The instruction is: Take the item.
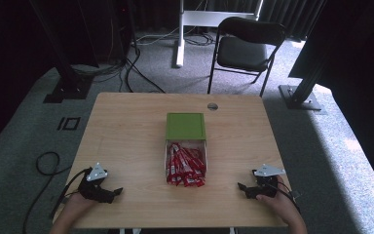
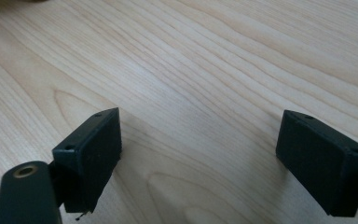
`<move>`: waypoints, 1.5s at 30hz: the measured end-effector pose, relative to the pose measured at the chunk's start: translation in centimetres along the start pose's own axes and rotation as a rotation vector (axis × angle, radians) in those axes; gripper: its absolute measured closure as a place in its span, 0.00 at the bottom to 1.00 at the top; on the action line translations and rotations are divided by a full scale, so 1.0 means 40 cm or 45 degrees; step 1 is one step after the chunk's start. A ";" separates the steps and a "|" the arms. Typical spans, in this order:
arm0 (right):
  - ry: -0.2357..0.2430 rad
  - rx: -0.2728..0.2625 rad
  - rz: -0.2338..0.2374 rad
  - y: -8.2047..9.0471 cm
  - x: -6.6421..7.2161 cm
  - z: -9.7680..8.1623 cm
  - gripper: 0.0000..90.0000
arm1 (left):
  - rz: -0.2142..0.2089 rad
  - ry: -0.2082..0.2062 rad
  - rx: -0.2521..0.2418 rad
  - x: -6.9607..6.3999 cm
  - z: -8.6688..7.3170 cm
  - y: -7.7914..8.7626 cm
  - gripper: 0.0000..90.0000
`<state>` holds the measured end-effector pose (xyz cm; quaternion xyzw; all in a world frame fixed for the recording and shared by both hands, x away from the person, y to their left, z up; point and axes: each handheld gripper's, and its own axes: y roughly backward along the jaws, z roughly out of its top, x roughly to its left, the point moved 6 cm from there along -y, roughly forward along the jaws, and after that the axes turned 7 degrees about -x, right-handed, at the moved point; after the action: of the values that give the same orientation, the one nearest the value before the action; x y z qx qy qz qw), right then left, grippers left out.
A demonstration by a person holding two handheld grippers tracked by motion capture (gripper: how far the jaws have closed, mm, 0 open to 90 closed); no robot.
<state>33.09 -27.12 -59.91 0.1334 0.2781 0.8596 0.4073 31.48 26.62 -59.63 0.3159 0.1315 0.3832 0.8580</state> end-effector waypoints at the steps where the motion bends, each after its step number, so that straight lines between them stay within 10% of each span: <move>1: -0.006 0.001 -0.006 0.000 0.001 0.000 0.15 | 0.001 0.000 0.001 0.000 0.000 0.000 0.02; 22: -0.093 -0.051 -0.127 0.013 -0.024 0.026 0.18 | 0.001 0.000 0.001 0.000 0.000 0.000 0.02; 45: -0.102 -0.164 -0.119 0.039 -0.009 0.142 0.18 | 0.001 0.005 -0.002 -0.001 0.000 0.000 0.02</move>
<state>34.92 -26.09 -54.41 0.1281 0.2117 0.8497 0.4656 31.46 26.59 -59.63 0.3146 0.1329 0.3843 0.8577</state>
